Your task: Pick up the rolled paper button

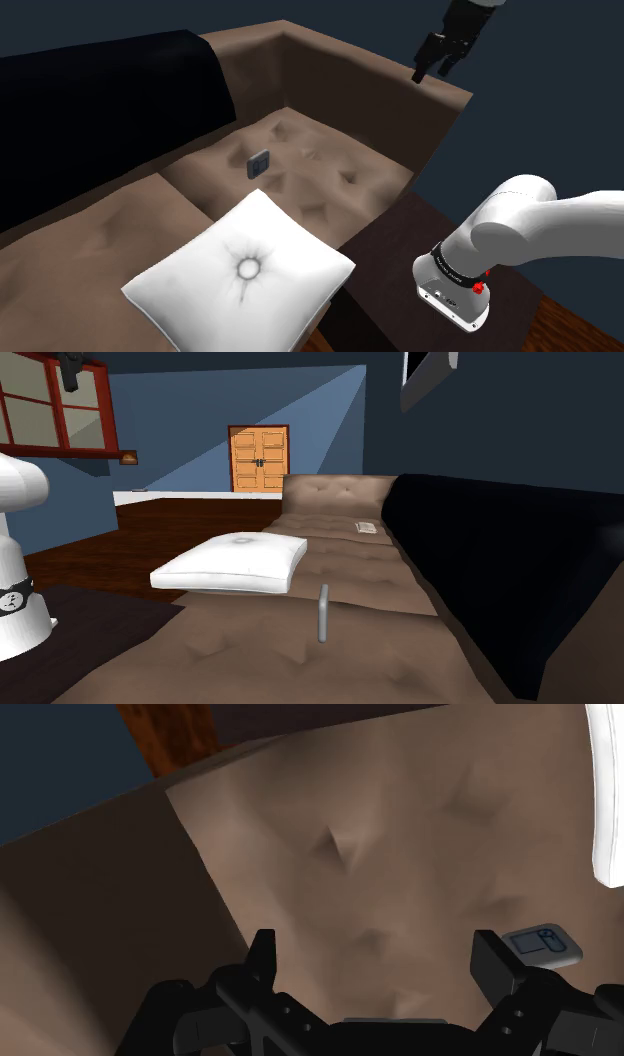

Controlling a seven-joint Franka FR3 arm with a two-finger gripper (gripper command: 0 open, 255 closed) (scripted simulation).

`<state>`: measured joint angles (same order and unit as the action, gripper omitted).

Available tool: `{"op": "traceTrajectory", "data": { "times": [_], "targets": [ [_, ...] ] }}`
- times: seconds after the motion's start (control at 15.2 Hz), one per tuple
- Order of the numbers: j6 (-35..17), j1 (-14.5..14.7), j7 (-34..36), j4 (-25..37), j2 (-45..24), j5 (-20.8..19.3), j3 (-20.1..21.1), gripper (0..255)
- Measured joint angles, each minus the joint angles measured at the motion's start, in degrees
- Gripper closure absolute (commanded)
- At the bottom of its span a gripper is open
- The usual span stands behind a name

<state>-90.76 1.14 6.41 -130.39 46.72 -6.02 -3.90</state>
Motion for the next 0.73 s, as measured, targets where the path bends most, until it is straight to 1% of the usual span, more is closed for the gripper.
{"op": "traceTrajectory", "data": {
  "times": [0.07, 0.2, 0.4, 0.73],
  "targets": [
    [0.0, 0.0, 0.0, 0.0, 0.0, 0.0, 0.0, 0],
    [-1.43, 0.01, 2.29, -1.17, -0.59, 0.84, 1.32, 0],
    [-4.77, 0.0, 7.35, -3.73, -2.03, 2.59, 4.07, 0],
    [-11.68, 0.03, 16.4, -6.56, -7.14, 5.46, 9.04, 0]
  ]
}}
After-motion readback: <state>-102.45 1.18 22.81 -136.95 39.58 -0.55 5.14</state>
